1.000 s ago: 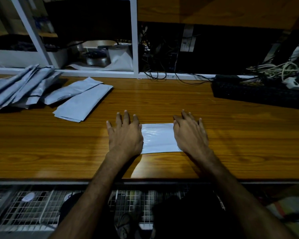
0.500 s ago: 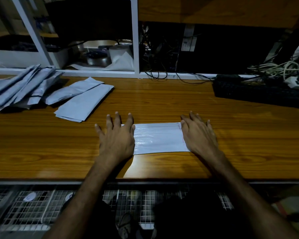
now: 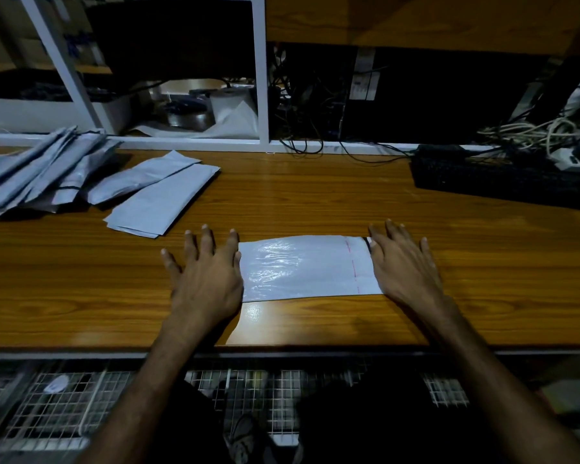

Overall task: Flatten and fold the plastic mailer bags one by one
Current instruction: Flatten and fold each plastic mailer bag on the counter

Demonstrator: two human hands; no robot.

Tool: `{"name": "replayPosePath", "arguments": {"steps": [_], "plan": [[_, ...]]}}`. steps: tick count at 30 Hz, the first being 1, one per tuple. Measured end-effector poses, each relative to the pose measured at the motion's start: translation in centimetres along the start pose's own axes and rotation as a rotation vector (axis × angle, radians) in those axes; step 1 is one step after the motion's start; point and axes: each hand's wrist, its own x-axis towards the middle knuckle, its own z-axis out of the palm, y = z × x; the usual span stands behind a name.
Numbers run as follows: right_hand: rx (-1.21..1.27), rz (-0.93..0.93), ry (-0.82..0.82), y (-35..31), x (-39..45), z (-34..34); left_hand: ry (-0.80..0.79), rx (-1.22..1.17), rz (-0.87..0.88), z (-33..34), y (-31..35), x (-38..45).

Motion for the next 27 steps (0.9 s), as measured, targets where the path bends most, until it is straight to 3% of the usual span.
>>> {"name": "replayPosePath", "arguments": {"steps": [4, 10, 13, 18, 21, 27], "plan": [[0.027, 0.022, 0.035, 0.4, -0.7, -0.5, 0.009, 0.001, -0.013, -0.4, -0.5, -0.3], [0.207, 0.11, 0.236, 1.1, -2.4, -1.3, 0.137, -0.059, 0.005, -1.2, -0.6, -1.9], [0.27, 0.043, 0.282, 0.0, -3.1, -1.8, 0.202, -0.15, 0.039, -1.5, 1.1, -2.3], [0.275, -0.197, 0.192, -4.2, -2.9, -1.6, 0.215, -0.265, 0.286, -0.9, 6.8, -2.0], [0.167, -0.313, 0.102, -5.7, -3.4, 0.0, 0.127, -0.33, 0.456, 0.3, 9.2, -1.8], [0.058, -0.348, 0.067, -5.3, -5.0, 1.6, 0.047, -0.16, 0.463, 2.3, 9.8, -2.8]]}}
